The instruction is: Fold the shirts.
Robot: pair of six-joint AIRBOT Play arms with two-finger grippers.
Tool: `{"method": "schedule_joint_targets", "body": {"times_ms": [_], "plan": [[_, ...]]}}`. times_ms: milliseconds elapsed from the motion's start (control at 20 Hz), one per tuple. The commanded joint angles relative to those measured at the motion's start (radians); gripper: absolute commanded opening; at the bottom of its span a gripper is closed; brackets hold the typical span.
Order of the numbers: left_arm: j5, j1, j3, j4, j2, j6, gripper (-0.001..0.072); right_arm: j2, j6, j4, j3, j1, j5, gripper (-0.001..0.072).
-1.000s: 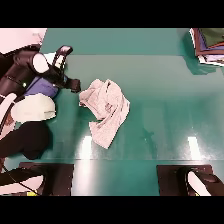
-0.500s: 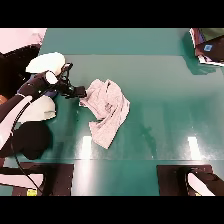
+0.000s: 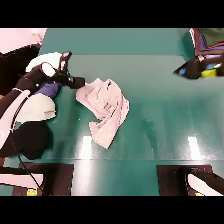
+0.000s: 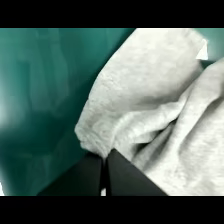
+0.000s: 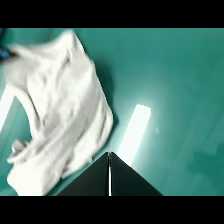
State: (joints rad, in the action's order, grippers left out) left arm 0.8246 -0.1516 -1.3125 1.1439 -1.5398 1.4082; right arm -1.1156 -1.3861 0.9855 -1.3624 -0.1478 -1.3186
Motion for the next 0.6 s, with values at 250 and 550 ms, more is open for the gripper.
{"method": "schedule_joint_targets", "body": {"times_ms": [250,550], "plan": [[0.07,0.001,-0.145,0.073,0.076,-0.003,0.0022,-0.245,-0.063,-0.184,0.449,-0.276,0.273,0.0438],[0.084,0.001,-0.145,0.075,0.076,-0.003,0.0022,-0.49,-0.004,-0.363,0.345,-0.471,0.423,0.0435]]}}
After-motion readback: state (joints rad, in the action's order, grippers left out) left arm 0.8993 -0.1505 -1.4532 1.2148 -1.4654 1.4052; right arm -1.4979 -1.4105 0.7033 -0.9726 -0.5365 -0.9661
